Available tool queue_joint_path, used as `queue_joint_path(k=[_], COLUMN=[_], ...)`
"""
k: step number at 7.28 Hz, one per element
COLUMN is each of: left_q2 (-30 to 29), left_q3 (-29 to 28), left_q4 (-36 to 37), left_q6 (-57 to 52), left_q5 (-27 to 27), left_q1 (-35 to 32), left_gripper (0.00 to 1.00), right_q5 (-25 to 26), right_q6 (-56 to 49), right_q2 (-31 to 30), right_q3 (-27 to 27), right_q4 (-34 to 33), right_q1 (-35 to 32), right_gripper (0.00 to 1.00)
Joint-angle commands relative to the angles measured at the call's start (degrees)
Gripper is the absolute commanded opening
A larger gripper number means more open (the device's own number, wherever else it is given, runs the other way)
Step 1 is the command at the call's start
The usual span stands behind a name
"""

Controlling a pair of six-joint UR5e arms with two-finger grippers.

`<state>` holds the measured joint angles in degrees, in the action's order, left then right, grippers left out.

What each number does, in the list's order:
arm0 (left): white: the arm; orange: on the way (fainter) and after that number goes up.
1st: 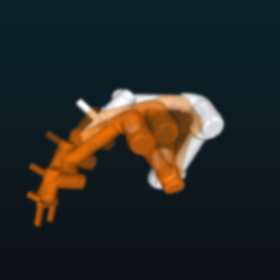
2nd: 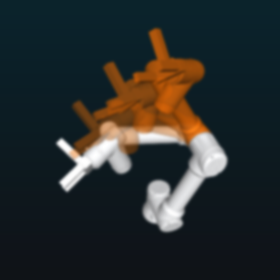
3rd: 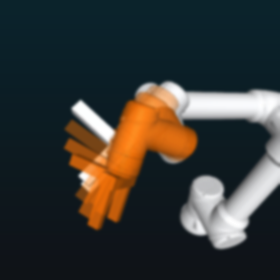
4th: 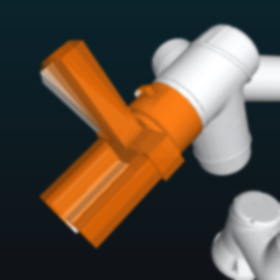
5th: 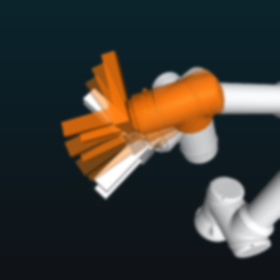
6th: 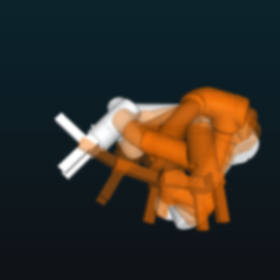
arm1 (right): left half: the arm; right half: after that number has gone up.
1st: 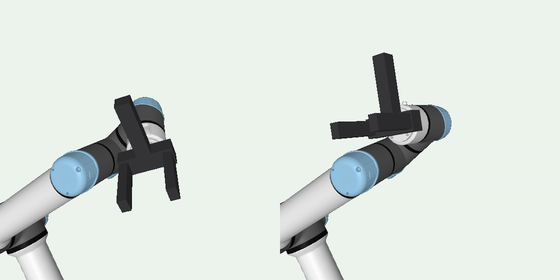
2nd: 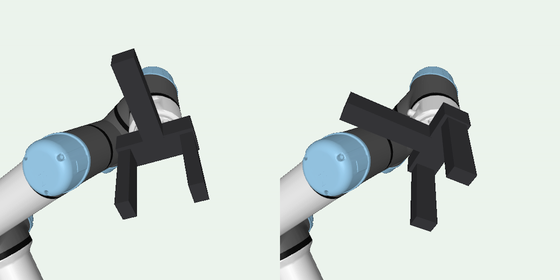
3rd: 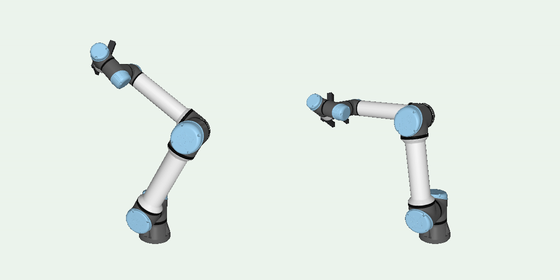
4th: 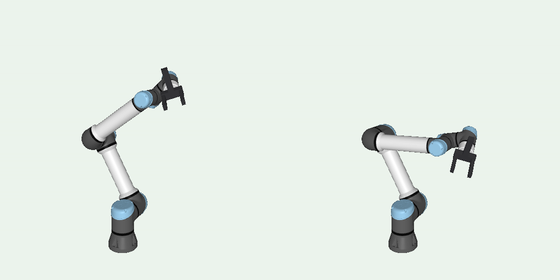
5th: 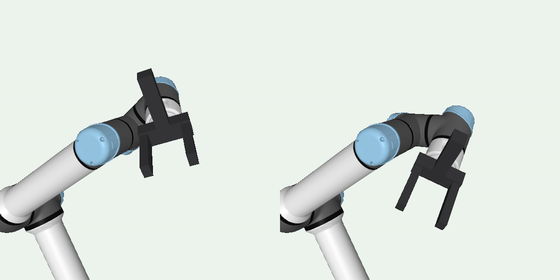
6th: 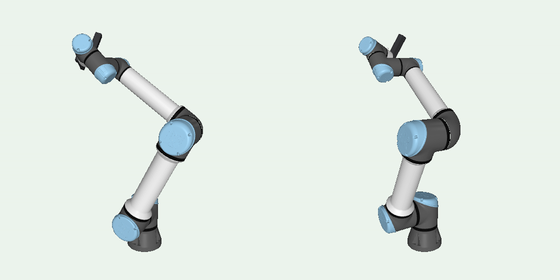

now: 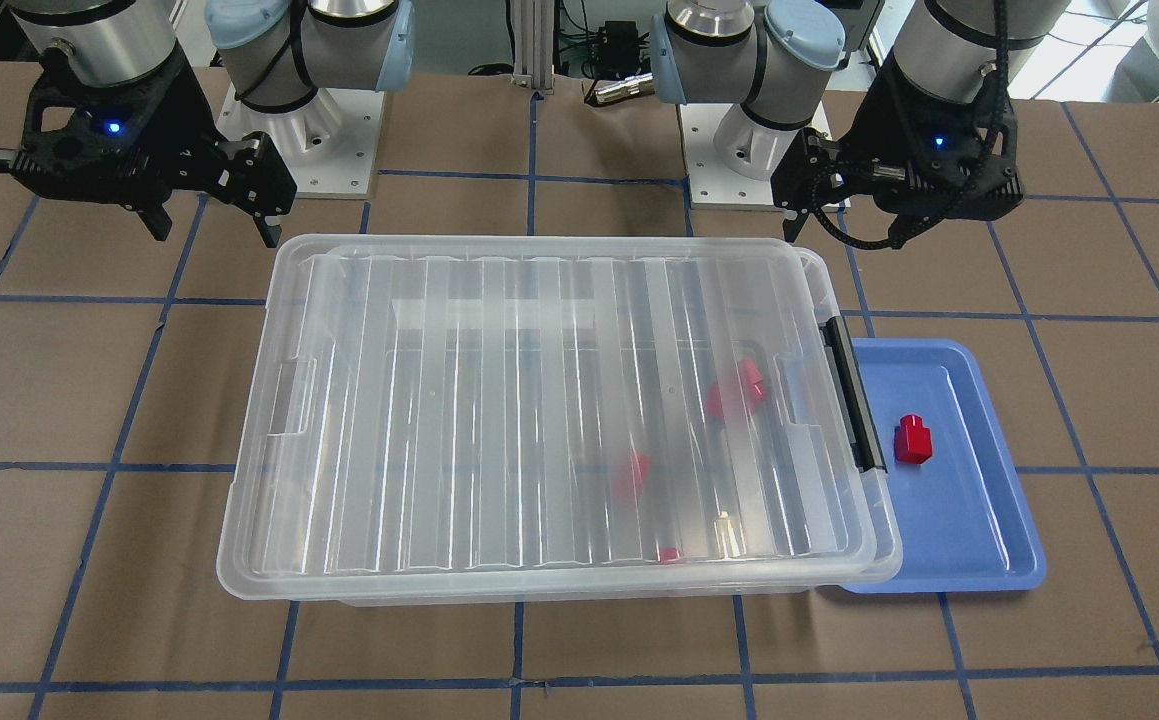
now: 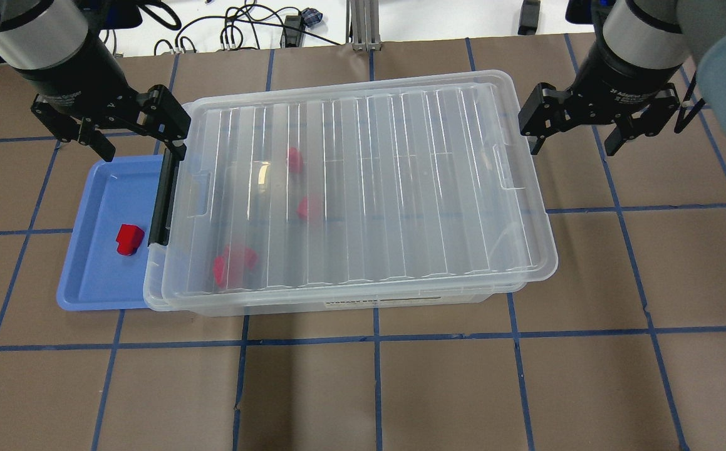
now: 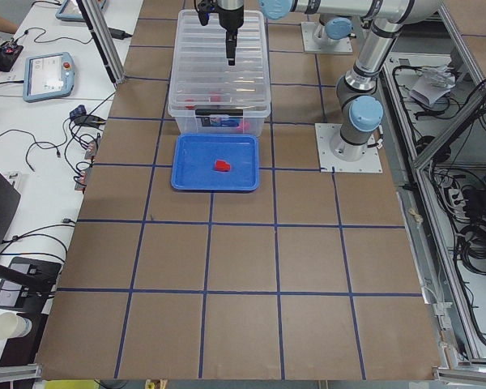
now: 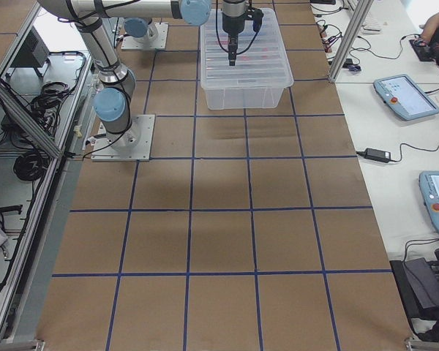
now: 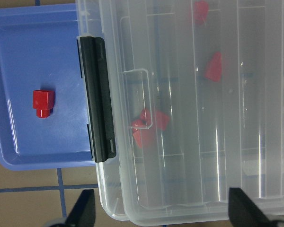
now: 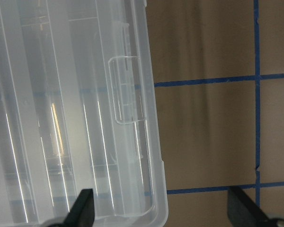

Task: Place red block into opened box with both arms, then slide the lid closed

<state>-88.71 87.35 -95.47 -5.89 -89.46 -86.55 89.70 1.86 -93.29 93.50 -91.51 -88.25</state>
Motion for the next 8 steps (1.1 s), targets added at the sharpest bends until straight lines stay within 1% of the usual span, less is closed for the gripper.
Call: queue_joint_path(k=[1,2,3,4,5,8], left_q2=[0.0,0.0,0.0,0.0,0.0,0.1], left_q3=[-0.1,-0.1,0.0,0.0,-0.1,0.3], left_q4=[0.0,-0.1,0.0,0.0,-0.1,-0.1], left_q6=[0.0,0.0,0.0,0.0,0.0,0.0], left_q5=[0.1,0.1,0.0,0.0,0.0,0.0], left_q1=[0.1,0.1,0.1,0.1,0.1,0.1], left_gripper=[1.0,1.0,1.0,1.0,1.0,1.0], right_q5=[0.0,0.0,0.1,0.2,0.5,0.3], right_q6=[0.3,-0.1,-0.1,0.1,0.3,0.2], right_q2=[3.6,5.1,5.4,6.7,8.9,11.4], right_q3=[3.3,4.1,4.2,3.9,4.1,4.0], right_q4=[-1.8,-5.3,-8.5,-9.4,-14.4,-15.1], right_q1=[0.0,-0.1,-0.1,0.1,0.7,2.3], right_gripper=[1.0,1.0,1.0,1.0,1.0,1.0])
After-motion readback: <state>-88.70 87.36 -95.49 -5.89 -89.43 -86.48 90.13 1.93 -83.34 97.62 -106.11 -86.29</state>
